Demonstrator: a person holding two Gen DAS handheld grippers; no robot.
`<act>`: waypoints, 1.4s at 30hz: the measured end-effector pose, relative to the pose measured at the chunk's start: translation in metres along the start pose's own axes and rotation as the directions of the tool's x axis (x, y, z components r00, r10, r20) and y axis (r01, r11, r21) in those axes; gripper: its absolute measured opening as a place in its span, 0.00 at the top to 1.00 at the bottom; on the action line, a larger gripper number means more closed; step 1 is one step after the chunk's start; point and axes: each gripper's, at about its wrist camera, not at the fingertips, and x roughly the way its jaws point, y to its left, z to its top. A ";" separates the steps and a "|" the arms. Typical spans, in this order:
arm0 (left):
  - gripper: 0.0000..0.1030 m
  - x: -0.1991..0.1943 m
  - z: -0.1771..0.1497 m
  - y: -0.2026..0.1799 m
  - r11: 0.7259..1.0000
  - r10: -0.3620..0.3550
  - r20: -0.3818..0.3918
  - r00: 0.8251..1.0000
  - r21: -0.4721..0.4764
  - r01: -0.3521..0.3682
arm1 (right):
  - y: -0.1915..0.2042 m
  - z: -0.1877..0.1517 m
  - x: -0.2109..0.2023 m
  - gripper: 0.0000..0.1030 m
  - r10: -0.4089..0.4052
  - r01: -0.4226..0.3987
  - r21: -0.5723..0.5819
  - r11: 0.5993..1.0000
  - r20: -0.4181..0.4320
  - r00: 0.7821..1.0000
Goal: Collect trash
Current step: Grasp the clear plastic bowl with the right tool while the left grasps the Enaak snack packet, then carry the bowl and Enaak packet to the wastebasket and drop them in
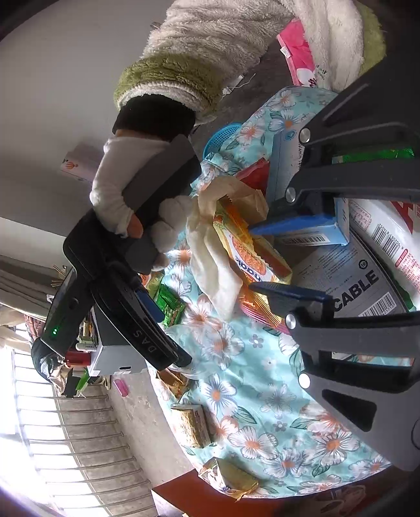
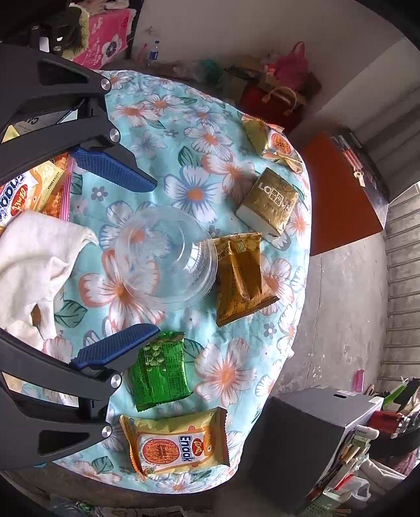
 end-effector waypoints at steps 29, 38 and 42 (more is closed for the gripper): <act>1.00 -0.057 -0.001 0.006 0.996 -0.014 0.202 0.979 -0.078 0.030 | 0.005 0.003 -0.045 0.34 0.059 -0.067 0.059 0.996 0.133 0.989; 1.00 -0.104 -0.004 0.001 0.991 0.002 0.275 0.961 -0.128 0.035 | 0.003 -0.025 -0.123 0.34 0.085 -0.109 0.079 0.991 0.260 0.962; 1.00 -0.123 -0.004 -0.012 0.991 0.002 0.304 0.953 -0.126 0.038 | -0.001 -0.053 -0.165 0.34 0.078 -0.112 0.094 0.989 0.309 0.948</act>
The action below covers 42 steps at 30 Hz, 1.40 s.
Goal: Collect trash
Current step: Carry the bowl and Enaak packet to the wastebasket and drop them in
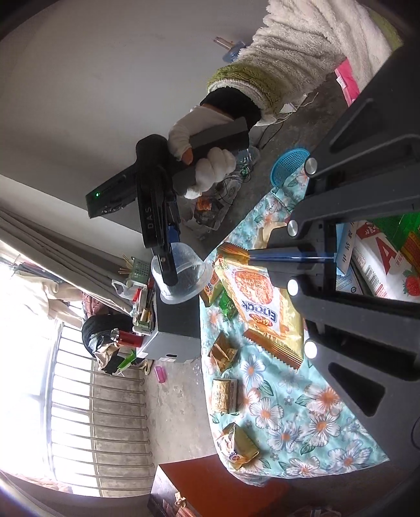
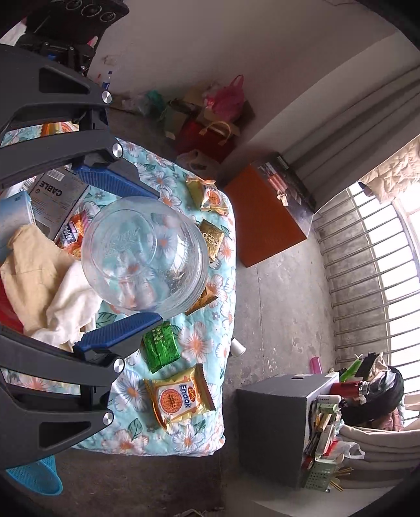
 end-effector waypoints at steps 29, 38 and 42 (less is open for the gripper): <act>1.00 0.216 0.028 -0.281 0.938 -0.304 -0.350 0.886 0.051 0.343 | -0.257 -0.338 -0.256 0.34 -0.256 0.003 0.663 0.749 0.286 0.923; 1.00 0.394 -0.021 -0.394 0.921 -0.354 -0.589 0.726 -0.085 0.380 | -0.378 -0.439 -0.245 0.34 -0.331 -0.061 0.865 0.498 0.255 0.908; 1.00 0.465 -0.057 -0.422 0.918 -0.361 -0.646 0.672 -0.122 0.377 | -0.430 -0.475 -0.223 0.34 -0.335 -0.086 0.924 0.373 0.221 0.916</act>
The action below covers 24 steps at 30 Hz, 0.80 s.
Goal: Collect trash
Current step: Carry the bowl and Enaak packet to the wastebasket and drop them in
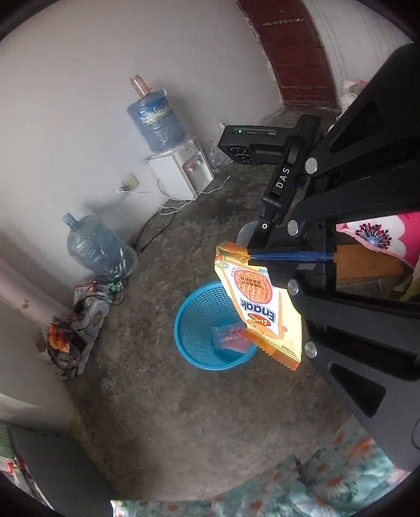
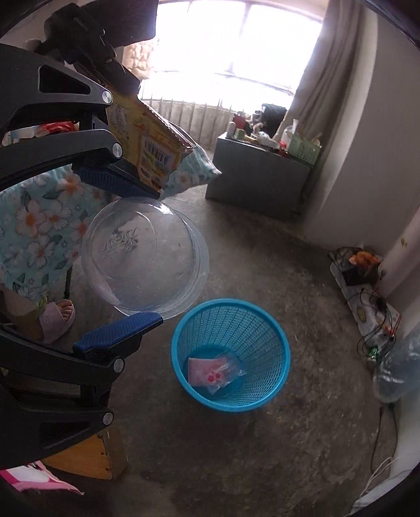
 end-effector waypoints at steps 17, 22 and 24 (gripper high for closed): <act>0.47 0.151 0.047 0.075 0.973 0.126 -0.059 0.990 -0.185 -0.135 | -0.139 0.066 0.115 0.23 -0.081 0.063 0.360 0.931 0.036 0.996; 0.47 0.116 0.048 0.074 0.978 0.152 -0.019 0.988 -0.139 -0.153 | -0.136 0.057 0.105 0.23 -0.101 0.080 0.286 0.955 0.058 0.993; 0.47 0.096 0.047 0.069 0.979 0.168 -0.008 0.986 -0.118 -0.168 | -0.128 0.055 0.096 0.23 -0.112 0.091 0.248 0.965 0.073 0.991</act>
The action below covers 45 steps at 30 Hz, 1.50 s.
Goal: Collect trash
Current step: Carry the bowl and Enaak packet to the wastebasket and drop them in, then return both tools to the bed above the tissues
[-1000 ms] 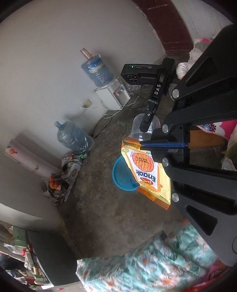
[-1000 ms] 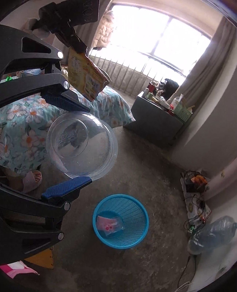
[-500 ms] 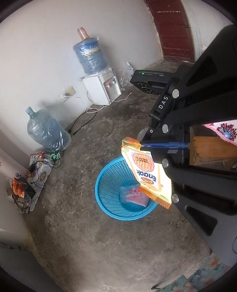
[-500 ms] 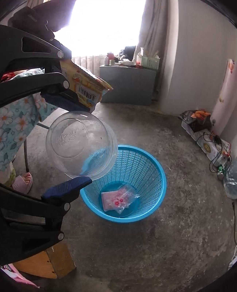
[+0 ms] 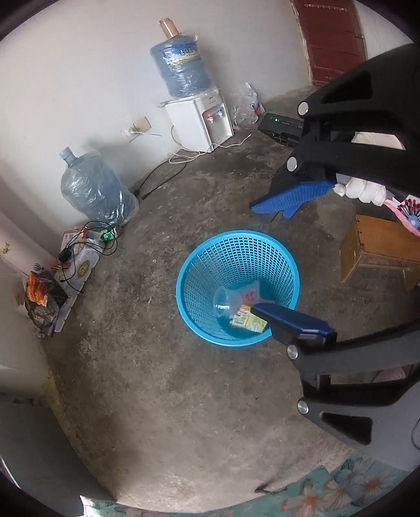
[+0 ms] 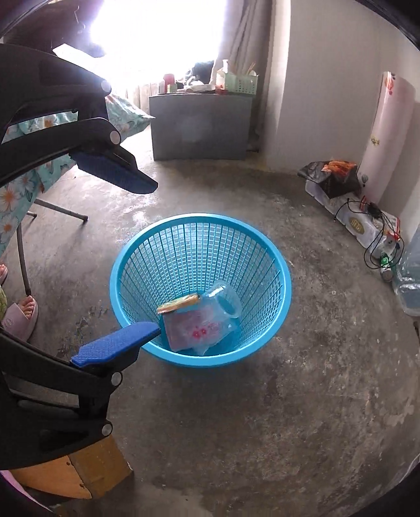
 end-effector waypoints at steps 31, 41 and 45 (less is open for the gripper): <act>0.27 -0.518 -0.248 0.241 0.958 0.184 0.524 0.832 -0.285 -0.032 | 0.328 -0.265 -0.147 0.23 0.137 -0.311 -0.771 0.555 -0.284 0.949; 0.27 -0.535 -0.303 0.295 0.925 0.188 0.533 0.825 -0.378 0.033 | 0.410 -0.392 -0.150 0.23 0.074 -0.396 -0.867 0.303 -0.393 0.917; 0.27 -0.530 -0.312 0.299 0.940 0.157 0.527 0.836 -0.340 0.038 | 0.443 -0.438 -0.133 0.23 0.000 -0.406 -0.893 0.194 -0.414 0.910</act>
